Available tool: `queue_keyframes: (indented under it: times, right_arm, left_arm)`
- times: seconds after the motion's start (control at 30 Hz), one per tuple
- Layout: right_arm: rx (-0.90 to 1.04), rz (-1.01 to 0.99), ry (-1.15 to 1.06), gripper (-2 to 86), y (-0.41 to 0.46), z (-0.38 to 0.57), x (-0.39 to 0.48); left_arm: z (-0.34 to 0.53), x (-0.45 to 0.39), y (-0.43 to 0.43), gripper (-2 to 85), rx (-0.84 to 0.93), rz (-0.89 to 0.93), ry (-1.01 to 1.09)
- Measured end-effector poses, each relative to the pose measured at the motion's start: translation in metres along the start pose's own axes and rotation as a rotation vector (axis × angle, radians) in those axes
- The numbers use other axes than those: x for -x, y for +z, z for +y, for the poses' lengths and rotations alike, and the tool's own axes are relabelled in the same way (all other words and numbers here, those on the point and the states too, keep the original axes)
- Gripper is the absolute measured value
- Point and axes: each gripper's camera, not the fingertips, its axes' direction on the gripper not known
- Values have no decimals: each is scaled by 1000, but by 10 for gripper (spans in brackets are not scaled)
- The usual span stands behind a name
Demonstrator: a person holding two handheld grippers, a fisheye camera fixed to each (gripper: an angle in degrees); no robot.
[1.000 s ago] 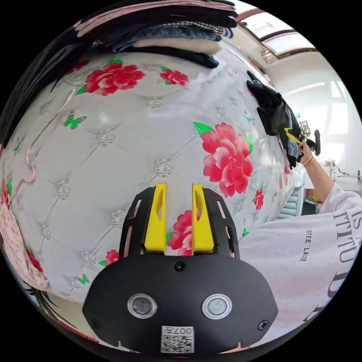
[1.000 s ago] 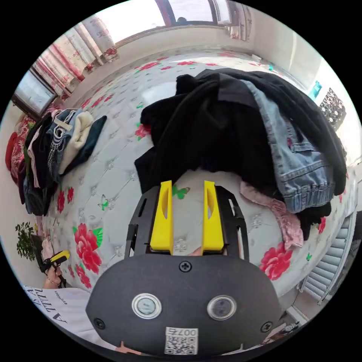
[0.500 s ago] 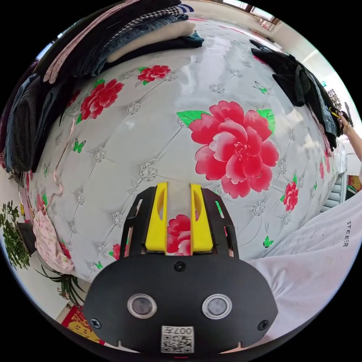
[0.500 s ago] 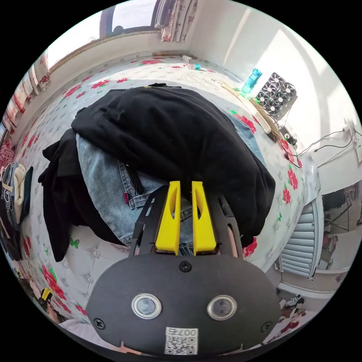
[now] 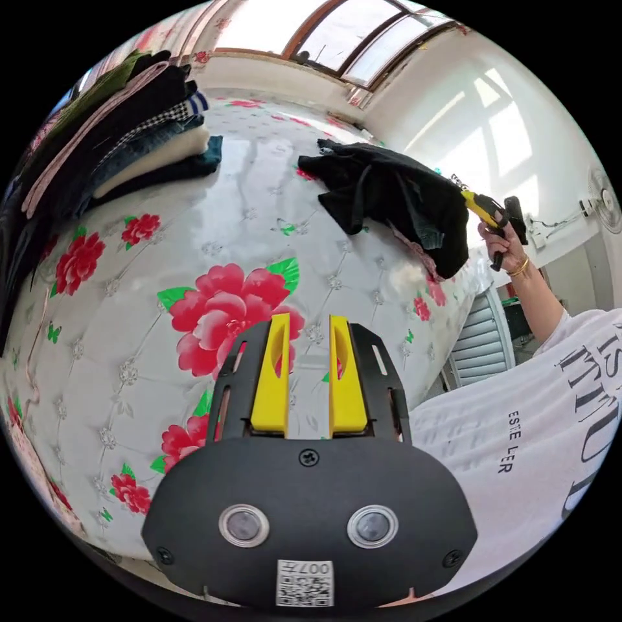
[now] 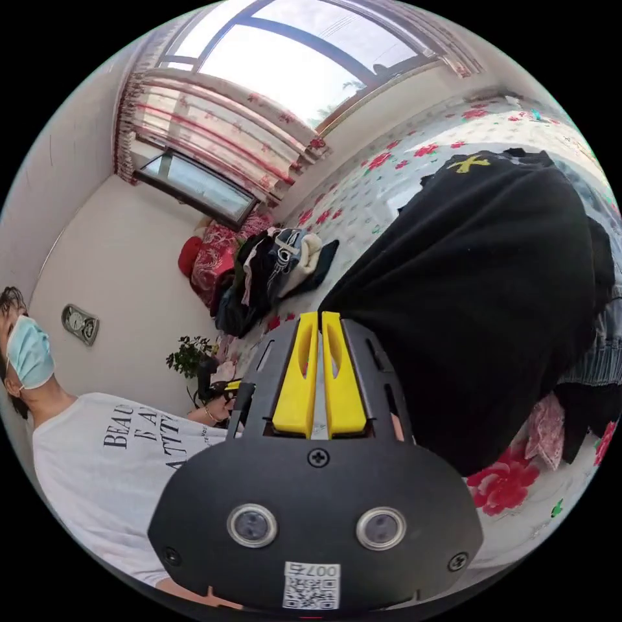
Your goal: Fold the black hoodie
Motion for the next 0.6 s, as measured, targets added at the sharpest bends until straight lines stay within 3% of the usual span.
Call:
queue_keyframes:
  times: [0.13, 0.2, 0.27, 0.4, 0.6]
  right_arm:
    - [212, -361, -181, 3, 132, 81, 132]
    - [363, -373, -290, 10, 192, 119, 191]
    - [436, -267, -427, 18, 231, 157, 242]
    - [371, -71, -588, 45, 238, 216, 293]
    - [555, 171, -518, 84, 256, 289, 267]
  left_arm:
    - [28, -36, -54, 89, -86, 135, 115]
    - [49, -29, -75, 61, -91, 124, 59]
    - [87, 3, -102, 17, -68, 23, -107]
    - [155, 60, -170, 13, -147, -4, -340]
    - [243, 100, -259, 93, -275, -29, -491]
